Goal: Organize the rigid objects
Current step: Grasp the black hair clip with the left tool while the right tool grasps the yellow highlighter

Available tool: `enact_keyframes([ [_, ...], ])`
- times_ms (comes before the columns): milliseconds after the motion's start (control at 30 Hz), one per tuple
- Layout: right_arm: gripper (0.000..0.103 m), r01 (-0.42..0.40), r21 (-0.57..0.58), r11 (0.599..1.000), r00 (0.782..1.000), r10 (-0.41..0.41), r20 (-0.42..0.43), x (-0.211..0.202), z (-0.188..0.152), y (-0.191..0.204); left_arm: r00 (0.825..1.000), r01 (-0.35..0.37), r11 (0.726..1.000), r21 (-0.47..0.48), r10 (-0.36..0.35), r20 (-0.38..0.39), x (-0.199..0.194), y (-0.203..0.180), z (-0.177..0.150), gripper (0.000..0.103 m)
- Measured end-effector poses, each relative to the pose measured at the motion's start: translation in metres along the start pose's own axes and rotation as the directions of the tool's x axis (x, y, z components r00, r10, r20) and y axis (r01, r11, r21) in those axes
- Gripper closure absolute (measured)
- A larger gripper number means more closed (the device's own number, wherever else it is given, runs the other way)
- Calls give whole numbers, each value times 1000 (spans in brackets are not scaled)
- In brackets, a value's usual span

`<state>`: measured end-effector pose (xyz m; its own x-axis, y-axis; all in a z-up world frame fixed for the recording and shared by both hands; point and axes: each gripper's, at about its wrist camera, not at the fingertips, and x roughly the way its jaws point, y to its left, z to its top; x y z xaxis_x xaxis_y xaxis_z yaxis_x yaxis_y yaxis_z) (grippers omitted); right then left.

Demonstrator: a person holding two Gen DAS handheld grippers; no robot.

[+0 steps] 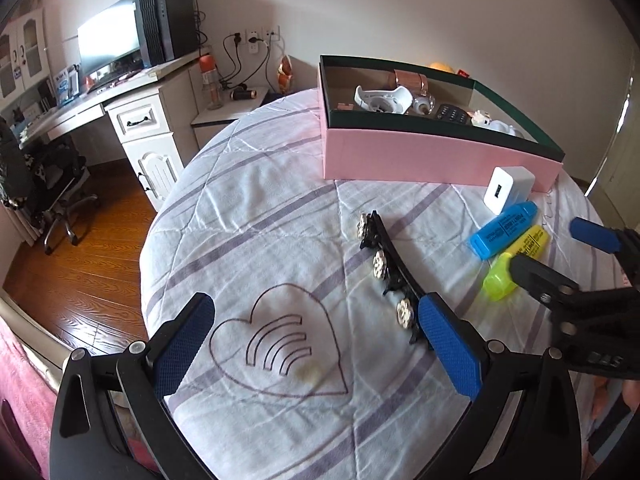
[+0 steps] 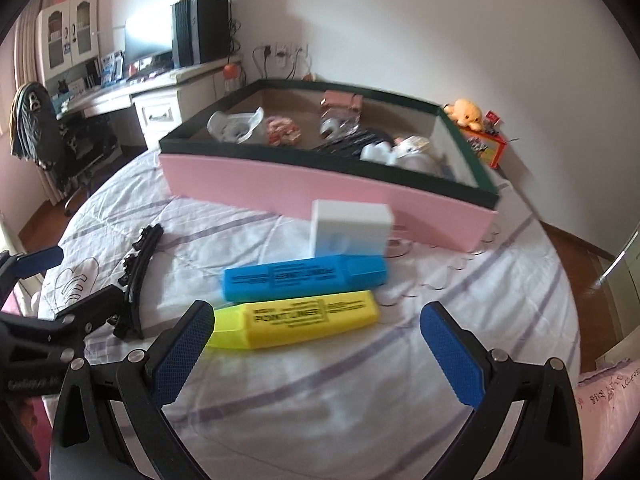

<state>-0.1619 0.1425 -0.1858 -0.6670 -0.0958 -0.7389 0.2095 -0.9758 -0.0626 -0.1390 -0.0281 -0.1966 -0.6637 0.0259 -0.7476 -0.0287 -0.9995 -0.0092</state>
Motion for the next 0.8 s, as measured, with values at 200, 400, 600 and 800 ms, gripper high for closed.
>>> enact_keyframes([
  [200, 0, -19, -9, 1000, 998, 19, -56, 16, 7, 14, 1000, 20, 1000, -11, -20, 3, -6, 3, -2, 0],
  [400, 0, 27, -5, 1000, 996, -27, -81, 21, -3, 1, 1000, 24, 1000, 12, -24, -1, -7, -8, -2, 0],
  [600, 0, 66, 54, 996, 995, -61, -76, 12, -19, -35, 1000, 30, 999, 27, -30, 0, -4, -18, 2, 0],
  [800, 0, 117, 101, 988, 991, -109, -76, 9, -21, -70, 1000, 25, 999, 32, -24, -17, 10, -28, 8, 0],
])
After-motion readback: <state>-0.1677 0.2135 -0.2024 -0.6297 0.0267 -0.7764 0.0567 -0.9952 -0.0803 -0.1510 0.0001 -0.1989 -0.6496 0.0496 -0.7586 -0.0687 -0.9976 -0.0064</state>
